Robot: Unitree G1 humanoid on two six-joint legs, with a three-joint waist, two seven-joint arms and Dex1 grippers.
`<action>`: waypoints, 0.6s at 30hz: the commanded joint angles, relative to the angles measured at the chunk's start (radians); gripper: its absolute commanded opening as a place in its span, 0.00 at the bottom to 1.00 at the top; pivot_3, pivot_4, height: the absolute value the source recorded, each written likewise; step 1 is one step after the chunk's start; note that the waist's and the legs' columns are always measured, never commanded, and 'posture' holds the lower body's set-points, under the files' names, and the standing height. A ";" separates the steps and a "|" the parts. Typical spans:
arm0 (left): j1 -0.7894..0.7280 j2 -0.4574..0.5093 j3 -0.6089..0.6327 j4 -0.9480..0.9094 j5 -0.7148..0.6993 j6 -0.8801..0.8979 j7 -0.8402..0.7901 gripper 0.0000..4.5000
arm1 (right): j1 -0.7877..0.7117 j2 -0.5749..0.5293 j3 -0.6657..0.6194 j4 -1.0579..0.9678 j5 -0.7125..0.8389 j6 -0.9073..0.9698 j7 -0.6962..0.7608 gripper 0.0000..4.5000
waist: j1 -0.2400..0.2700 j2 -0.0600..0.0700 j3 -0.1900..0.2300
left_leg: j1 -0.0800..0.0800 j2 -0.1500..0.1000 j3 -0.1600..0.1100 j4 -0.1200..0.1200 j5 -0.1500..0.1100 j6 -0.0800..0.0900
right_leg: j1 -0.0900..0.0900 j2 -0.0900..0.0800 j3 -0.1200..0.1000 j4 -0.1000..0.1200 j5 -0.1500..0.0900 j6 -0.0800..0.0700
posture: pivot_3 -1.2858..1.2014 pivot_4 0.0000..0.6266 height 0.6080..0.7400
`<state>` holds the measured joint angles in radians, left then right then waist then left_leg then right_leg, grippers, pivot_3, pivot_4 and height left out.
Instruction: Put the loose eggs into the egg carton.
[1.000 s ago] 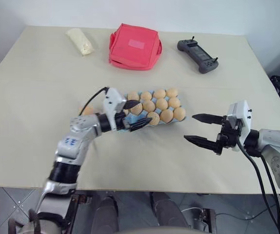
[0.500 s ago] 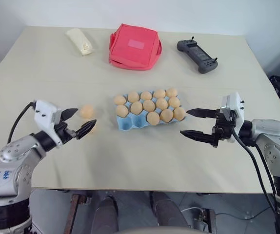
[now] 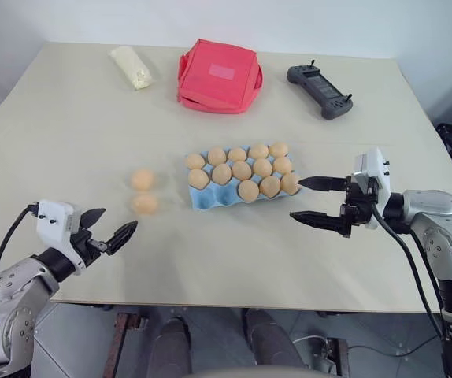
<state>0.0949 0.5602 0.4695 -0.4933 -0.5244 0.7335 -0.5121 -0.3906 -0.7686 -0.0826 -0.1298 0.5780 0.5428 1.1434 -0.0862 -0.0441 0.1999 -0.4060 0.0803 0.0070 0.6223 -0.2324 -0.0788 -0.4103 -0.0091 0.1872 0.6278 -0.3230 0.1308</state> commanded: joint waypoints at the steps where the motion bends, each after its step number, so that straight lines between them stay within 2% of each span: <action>1: -0.072 0.027 -0.056 0.041 0.005 0.000 -0.002 1.00 | -0.022 -0.003 -0.004 -0.014 0.003 -0.012 0.005 1.00 | 0.001 0.000 0.000 | 0.000 0.000 0.000 0.000 0.000 0.000 | 0.000 0.000 0.000 0.000 0.000 0.000 | 0.52 0.24 1.00; 8: -0.217 0.058 -0.182 0.208 0.070 -0.048 -0.035 1.00 | -0.008 -0.005 -0.015 -0.034 0.009 -0.003 -0.007 1.00 | -0.001 0.000 0.000 | 0.000 0.000 0.000 -0.001 0.000 0.000 | -0.001 0.000 0.000 0.000 0.000 0.001 | 0.52 0.24 1.00; 13: -0.283 0.072 -0.280 0.311 0.115 -0.072 -0.082 1.00 | 0.009 -0.009 -0.028 -0.054 0.017 0.005 -0.021 1.00 | 0.000 0.000 0.000 | 0.000 0.000 0.001 -0.002 -0.001 -0.001 | -0.001 0.000 0.000 0.000 0.007 0.014 | 0.52 0.24 1.00; 17: -0.319 0.080 -0.331 0.347 0.130 -0.084 -0.119 0.81 | 0.014 -0.010 -0.028 -0.061 0.019 0.007 -0.025 1.00 | 0.001 0.000 0.000 | 0.000 0.000 0.001 -0.002 -0.001 -0.001 | -0.001 0.000 0.000 0.000 0.007 0.014 | 0.52 0.24 1.00; 18: -0.321 0.080 -0.336 0.349 0.132 -0.087 -0.123 0.73 | 0.014 -0.010 -0.028 -0.062 0.019 0.007 -0.026 1.00 | 0.001 0.000 0.000 | 0.000 0.000 0.001 -0.002 -0.001 -0.001 | -0.001 0.000 0.000 0.000 0.007 0.014 | 0.52 0.24 1.00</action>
<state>-0.2258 0.6338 0.1523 -0.1414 -0.4011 0.6587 -0.6144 -0.3775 -0.7690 -0.0851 -0.1567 0.5796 0.5493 1.1189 -0.0848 -0.0440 0.1998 -0.4062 0.0803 0.0076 0.6203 -0.2332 -0.0795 -0.4115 -0.0089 0.1871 0.6280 -0.3157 0.1447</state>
